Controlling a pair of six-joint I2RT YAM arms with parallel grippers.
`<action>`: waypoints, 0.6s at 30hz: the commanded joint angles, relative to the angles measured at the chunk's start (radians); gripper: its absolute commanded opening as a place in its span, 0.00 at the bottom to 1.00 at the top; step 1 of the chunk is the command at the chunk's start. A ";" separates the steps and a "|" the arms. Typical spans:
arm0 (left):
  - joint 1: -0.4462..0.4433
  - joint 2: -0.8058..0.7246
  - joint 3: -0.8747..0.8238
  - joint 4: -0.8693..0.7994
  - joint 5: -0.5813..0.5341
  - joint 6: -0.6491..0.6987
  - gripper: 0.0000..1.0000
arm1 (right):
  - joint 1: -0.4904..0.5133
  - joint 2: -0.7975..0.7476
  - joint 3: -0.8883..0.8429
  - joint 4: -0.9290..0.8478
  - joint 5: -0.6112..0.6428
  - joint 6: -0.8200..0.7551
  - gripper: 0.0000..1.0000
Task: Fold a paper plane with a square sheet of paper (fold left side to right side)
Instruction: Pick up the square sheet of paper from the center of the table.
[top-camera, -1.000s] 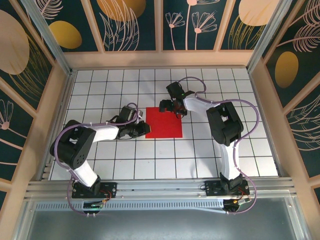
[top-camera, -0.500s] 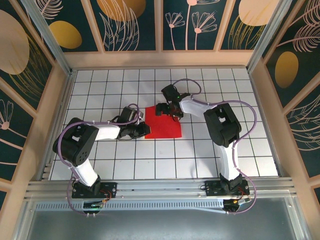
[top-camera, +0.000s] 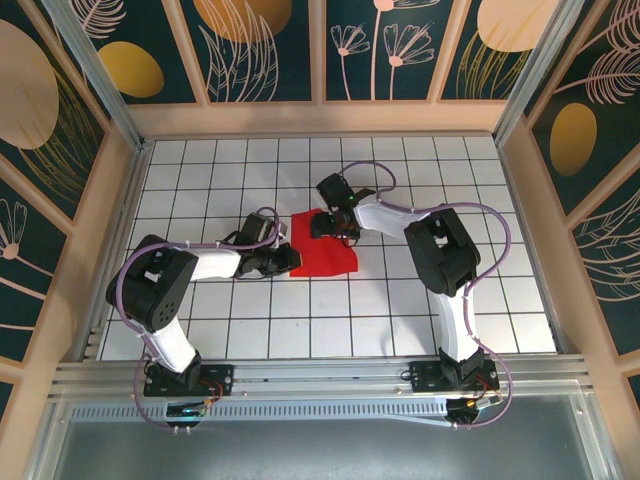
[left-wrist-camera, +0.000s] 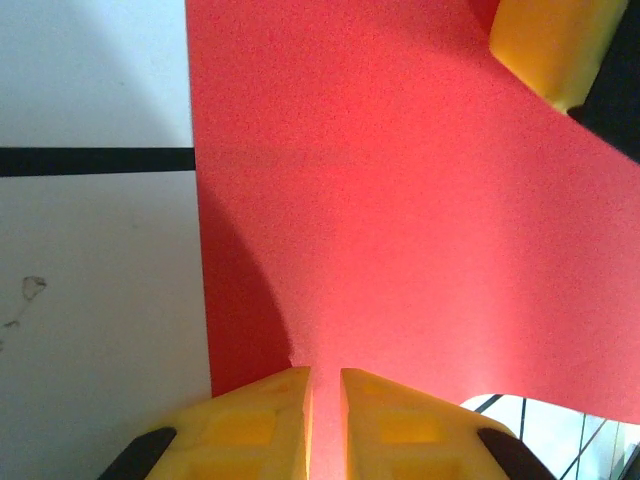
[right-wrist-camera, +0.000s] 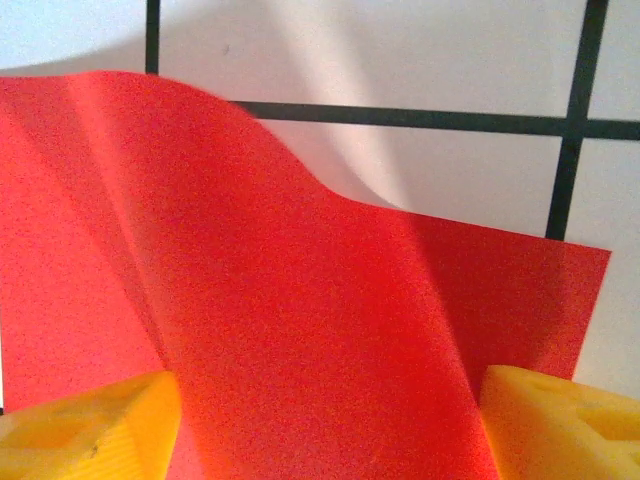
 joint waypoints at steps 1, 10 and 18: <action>-0.007 0.004 0.011 -0.011 -0.031 0.007 0.17 | 0.021 -0.011 -0.007 -0.068 -0.029 -0.005 0.75; -0.007 -0.065 0.022 0.012 -0.047 -0.005 0.29 | 0.018 -0.021 -0.020 -0.060 -0.056 -0.012 0.58; 0.056 -0.204 0.042 -0.036 -0.102 0.031 0.43 | 0.010 -0.044 -0.041 -0.044 -0.074 -0.015 0.45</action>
